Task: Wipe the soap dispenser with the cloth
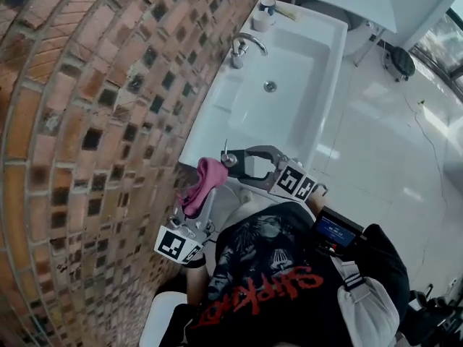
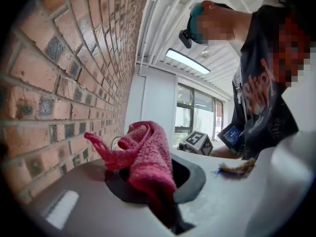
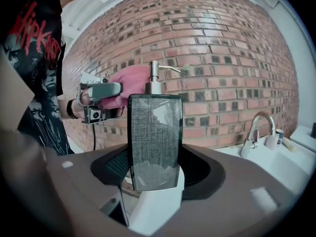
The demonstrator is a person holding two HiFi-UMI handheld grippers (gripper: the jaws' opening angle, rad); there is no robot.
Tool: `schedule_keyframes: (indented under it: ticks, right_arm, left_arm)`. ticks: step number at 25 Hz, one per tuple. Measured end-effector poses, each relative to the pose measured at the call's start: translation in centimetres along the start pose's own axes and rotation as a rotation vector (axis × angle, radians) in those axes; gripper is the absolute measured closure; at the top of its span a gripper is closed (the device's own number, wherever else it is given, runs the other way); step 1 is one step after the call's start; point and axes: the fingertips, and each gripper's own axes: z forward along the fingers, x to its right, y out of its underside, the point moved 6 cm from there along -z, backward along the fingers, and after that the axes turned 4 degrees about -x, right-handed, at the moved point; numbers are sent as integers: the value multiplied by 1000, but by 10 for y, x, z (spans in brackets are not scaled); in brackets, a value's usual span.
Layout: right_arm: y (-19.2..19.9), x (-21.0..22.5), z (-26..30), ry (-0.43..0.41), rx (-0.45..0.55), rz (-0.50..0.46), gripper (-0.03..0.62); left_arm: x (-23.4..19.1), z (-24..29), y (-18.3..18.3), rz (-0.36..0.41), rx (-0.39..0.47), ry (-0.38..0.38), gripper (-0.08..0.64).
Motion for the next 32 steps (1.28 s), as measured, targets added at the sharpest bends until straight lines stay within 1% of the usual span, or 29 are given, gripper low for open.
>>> schedule_keyframes:
  ticks: [3,7,10,12,15,17,19,22,25,29,32]
  right_arm:
    - [3,-3,19,-19,11,13,290]
    - [5,0,44,-43,4,23,290]
    - [15,6,58,-39,-19,55,290]
    - [23,12,72,-36,-30,78,290]
    - [43,21,93,-13,-78,105,290]
    - [55,27,106,0,-109,146,290]
    - [59,34,121,-1,-120,175,290]
    - [60,44,142,-12,-138,149,290]
    - [67,55,160,-25,-176,110,290]
    - [79,66,182,-29,-259,71,290]
    - [81,71,196,-45,-280,6,290]
  left_arm:
    - [7,-13,5,-4,-9,-27,509]
    - [5,-33,11,2,9,-147,509]
    - [2,-44,13,-7,36,-230,508]
    - [-1,-51,14,-18,43,-267,508]
    - [-7,-58,19,-38,31,-306,508]
    - [-12,-63,25,-60,20,-352,508]
    - [-19,-70,31,-83,15,-407,508]
    - [-27,-76,40,-121,5,-463,508]
    - [-34,-76,48,-177,4,-509,508]
    - [-42,-74,57,-237,-39,-624,508]
    - [-48,-71,65,-272,-54,-678,508]
